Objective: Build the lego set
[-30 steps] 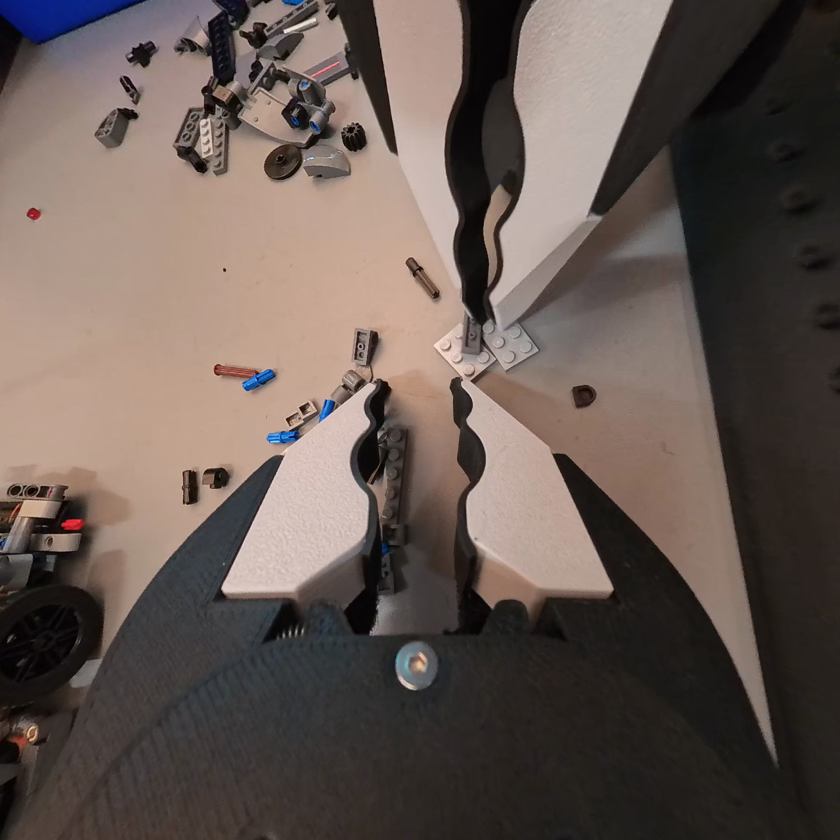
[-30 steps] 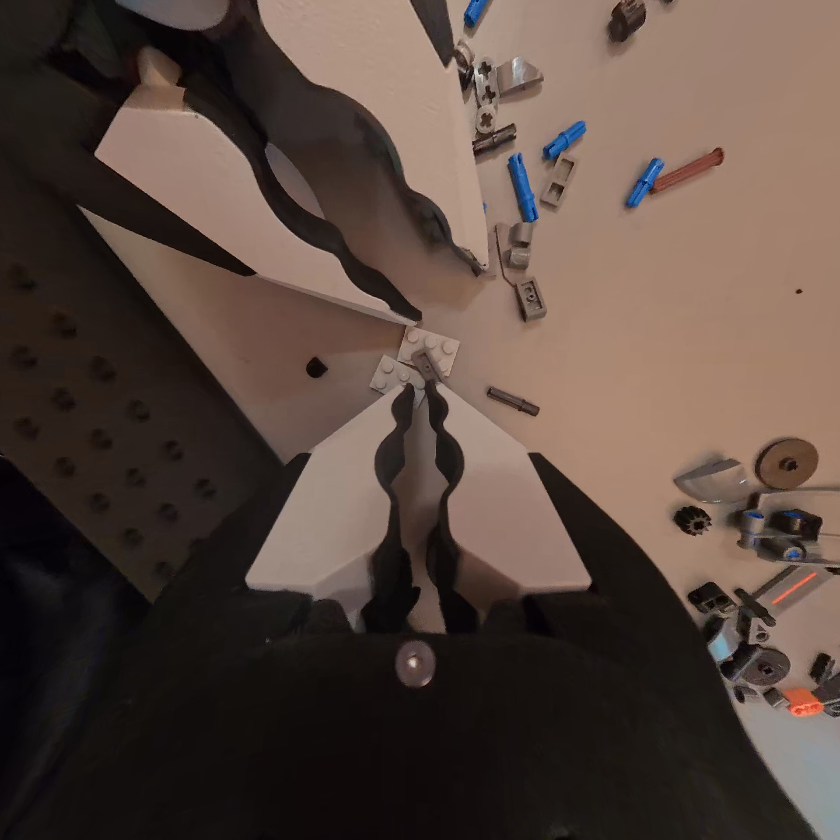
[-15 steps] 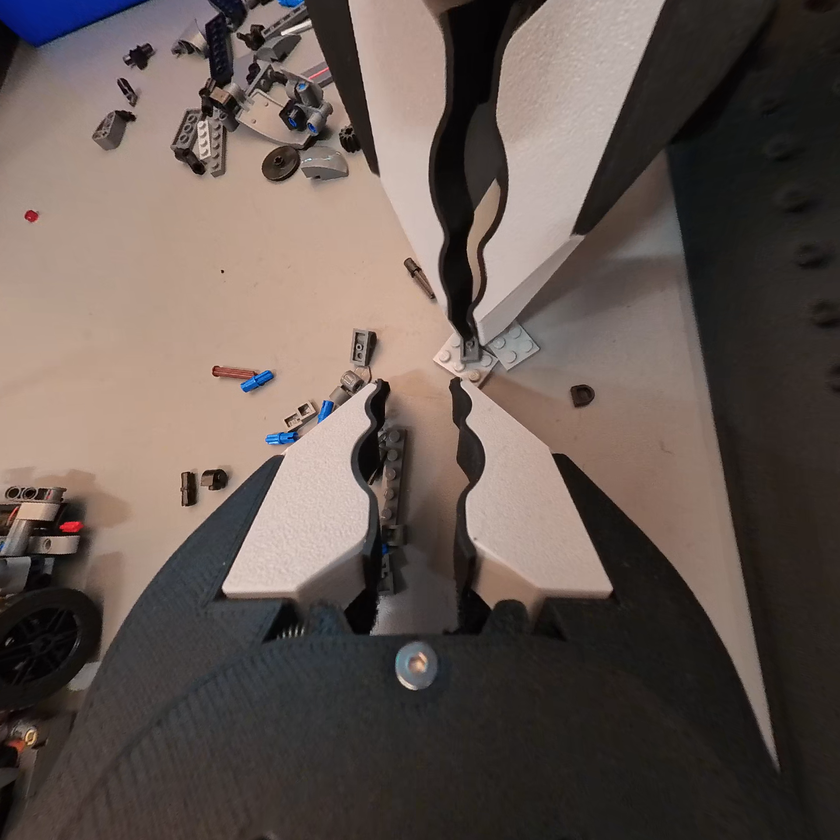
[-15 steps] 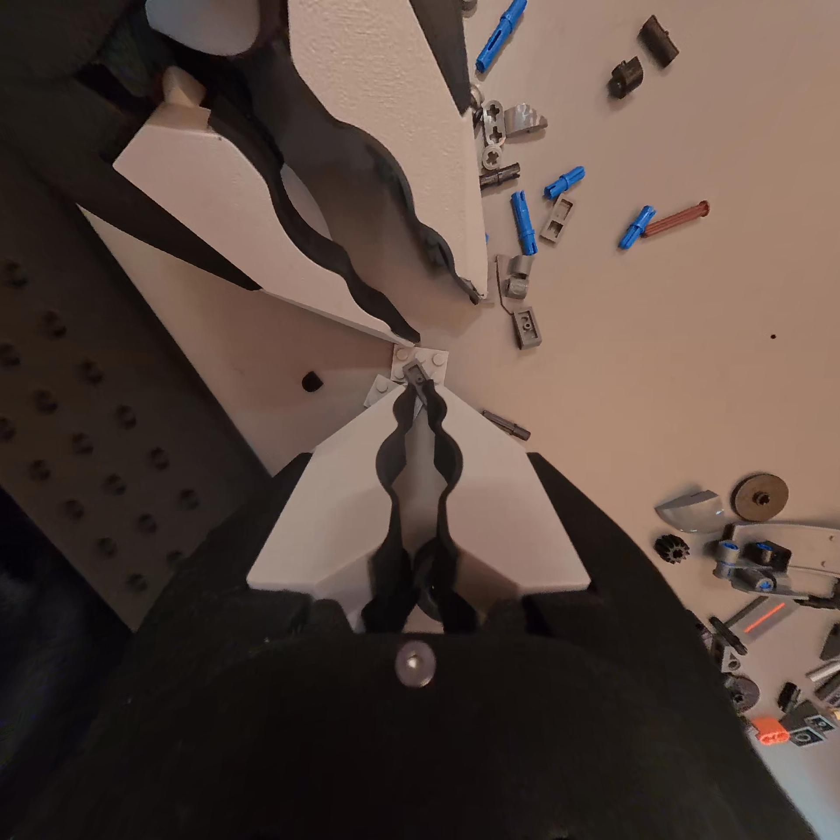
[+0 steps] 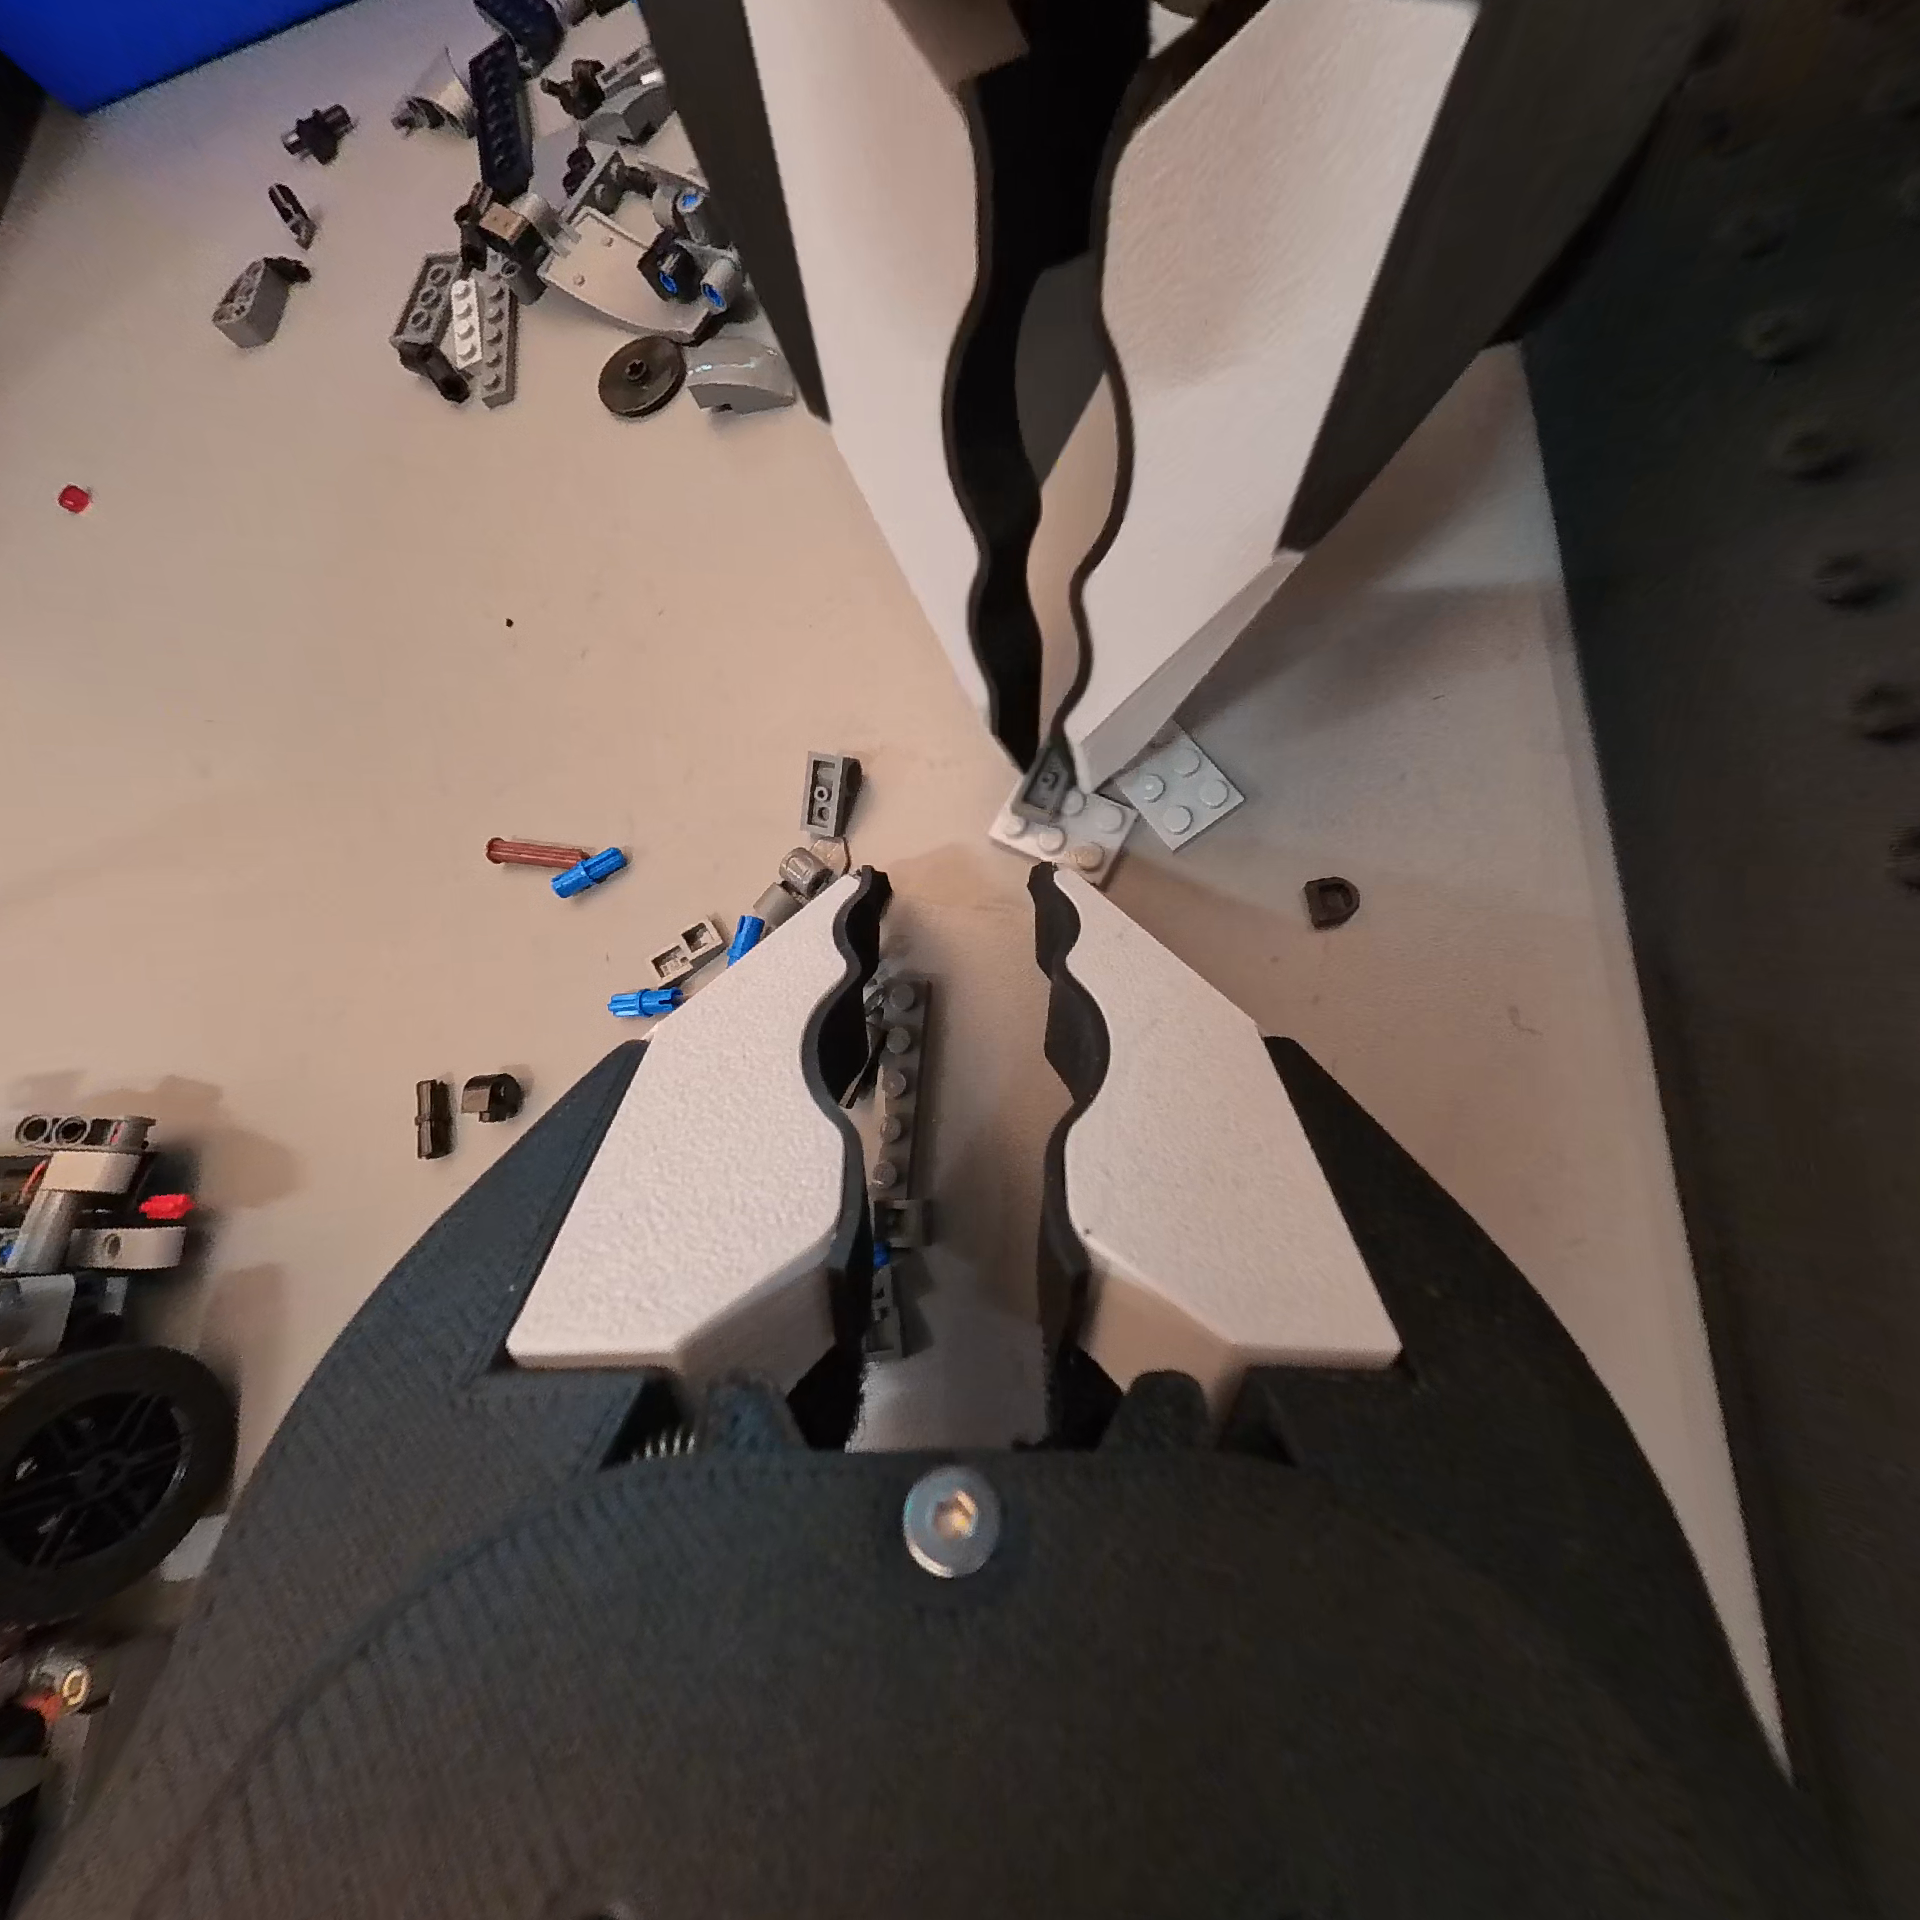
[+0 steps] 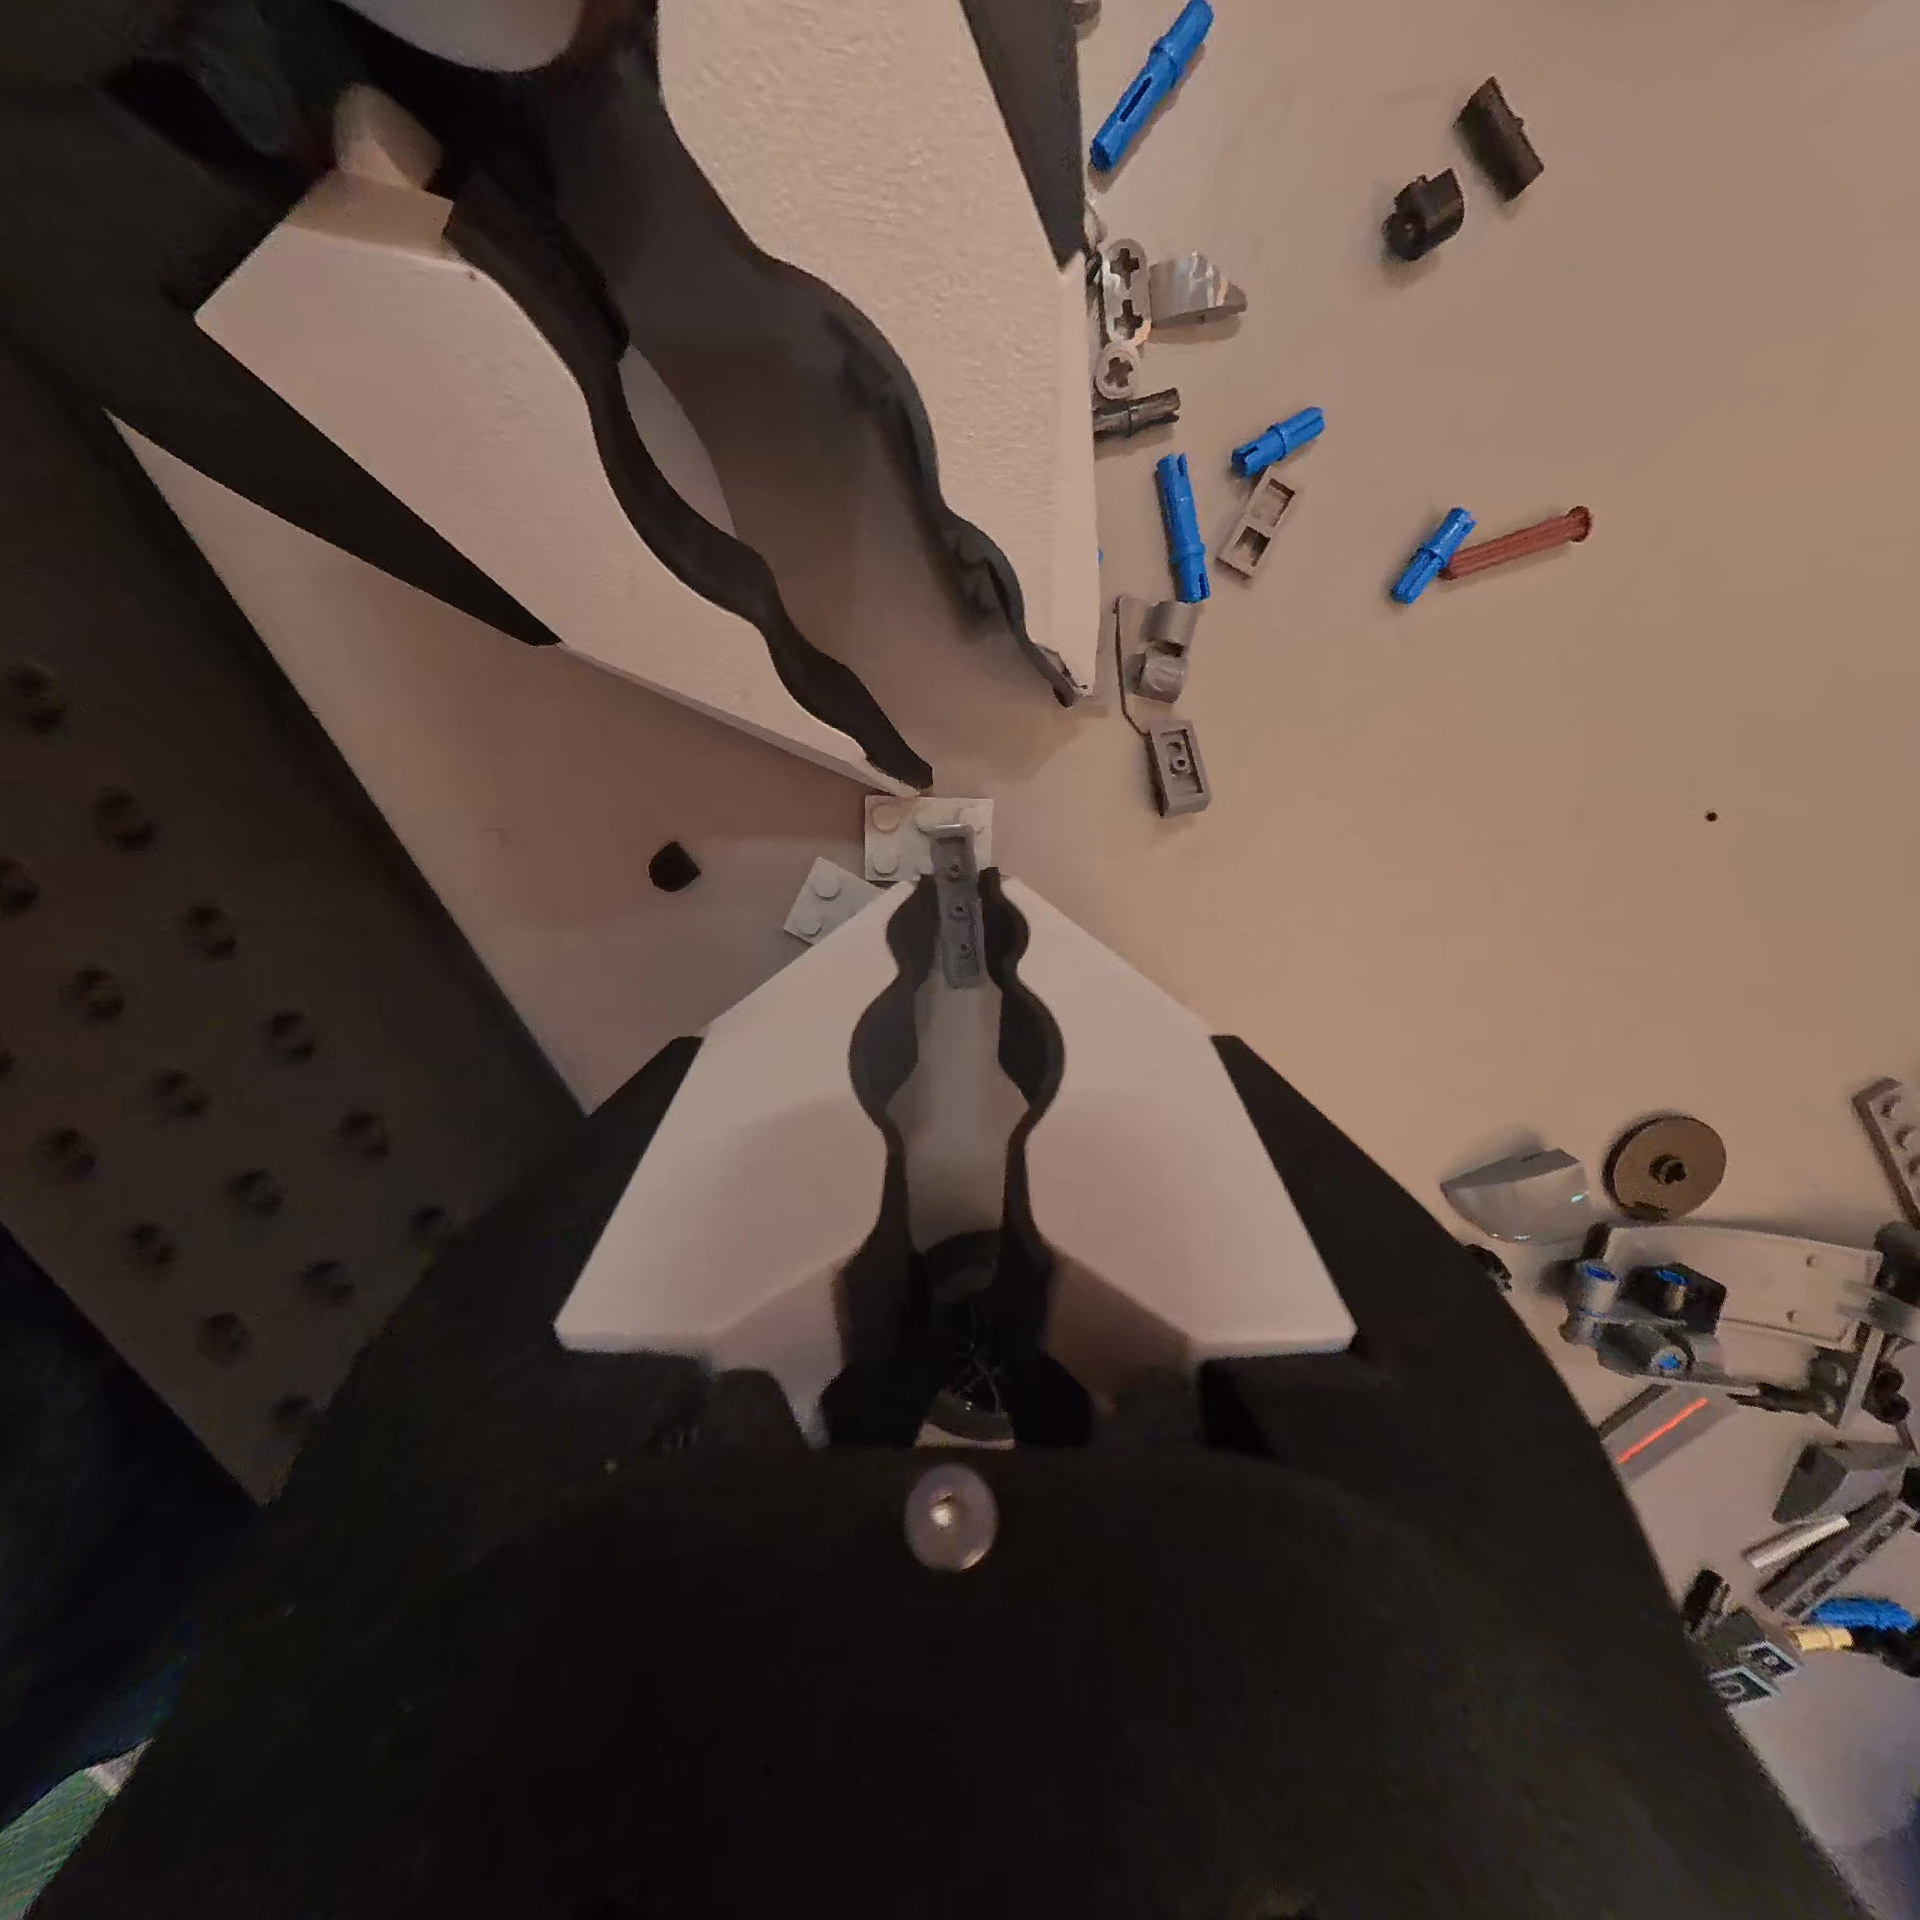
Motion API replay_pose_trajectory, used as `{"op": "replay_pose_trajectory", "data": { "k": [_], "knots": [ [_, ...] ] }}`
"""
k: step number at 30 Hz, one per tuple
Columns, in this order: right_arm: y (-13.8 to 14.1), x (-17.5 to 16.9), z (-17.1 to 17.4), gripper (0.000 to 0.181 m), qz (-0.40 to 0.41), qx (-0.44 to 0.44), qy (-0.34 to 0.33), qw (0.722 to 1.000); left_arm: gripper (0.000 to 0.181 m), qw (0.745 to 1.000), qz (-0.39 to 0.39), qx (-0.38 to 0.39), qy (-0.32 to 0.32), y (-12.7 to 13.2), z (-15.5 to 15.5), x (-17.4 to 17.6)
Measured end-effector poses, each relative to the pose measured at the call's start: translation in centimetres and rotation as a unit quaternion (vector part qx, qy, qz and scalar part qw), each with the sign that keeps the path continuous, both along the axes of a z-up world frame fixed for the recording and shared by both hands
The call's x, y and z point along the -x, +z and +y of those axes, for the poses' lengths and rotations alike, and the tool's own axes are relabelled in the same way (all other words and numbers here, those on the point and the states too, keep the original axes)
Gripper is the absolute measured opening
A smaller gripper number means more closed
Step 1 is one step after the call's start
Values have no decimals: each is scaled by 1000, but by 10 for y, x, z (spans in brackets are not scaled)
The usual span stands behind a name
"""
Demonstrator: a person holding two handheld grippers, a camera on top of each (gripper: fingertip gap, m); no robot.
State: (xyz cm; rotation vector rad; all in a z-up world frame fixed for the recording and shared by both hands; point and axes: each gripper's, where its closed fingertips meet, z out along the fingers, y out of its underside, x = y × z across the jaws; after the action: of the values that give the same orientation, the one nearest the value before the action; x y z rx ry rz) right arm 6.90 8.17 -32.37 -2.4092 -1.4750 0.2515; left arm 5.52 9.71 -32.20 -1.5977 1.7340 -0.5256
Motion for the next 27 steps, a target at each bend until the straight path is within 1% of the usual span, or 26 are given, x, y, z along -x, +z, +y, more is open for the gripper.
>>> {"op": "replay_pose_trajectory", "data": {
  "k": [4, 8, 10, 13, 17, 18, 20, 22, 26, 27],
  "knots": [
    [1, 1, 2, 5, 12, 1, -3, 1000, 27, 1000, 0, -1, 1, 0, 1, 0],
    [7, 3, 2, 5, 49, 14, -11, 999, 31, 1000, -9, -16, 5, 5, 4, 0],
    [13, 6, 0, 5, 78, 35, -16, 996, 32, 999, -25, -38, 9, 14, 7, 0],
    [23, 8, 0, 6, 118, 59, -20, 991, 33, 995, -40, -95, -1, 28, 5, -2],
    [35, 7, -1, 5, 153, 92, -18, 984, 26, 984, -24, -176, -33, 31, -6, -6],
    [37, 8, -3, 5, 161, 102, -15, 982, 26, 981, -15, -188, -35, 30, -7, -7],
    [39, 8, -6, 5, 167, 119, -9, 979, 19, 976, -13, -212, -41, 31, -10, -11],
    [37, 7, -6, 5, 161, 123, -9, 979, 7, 973, -24, -226, -48, 37, -14, -13],
    [37, 8, -7, 5, 166, 132, -5, 977, 5, 972, -15, -230, -55, 34, -16, -12],
    [38, 9, -7, 6, 169, 133, -5, 977, 1, 972, -14, -226, -59, 34, -17, -11]
  ]
}}
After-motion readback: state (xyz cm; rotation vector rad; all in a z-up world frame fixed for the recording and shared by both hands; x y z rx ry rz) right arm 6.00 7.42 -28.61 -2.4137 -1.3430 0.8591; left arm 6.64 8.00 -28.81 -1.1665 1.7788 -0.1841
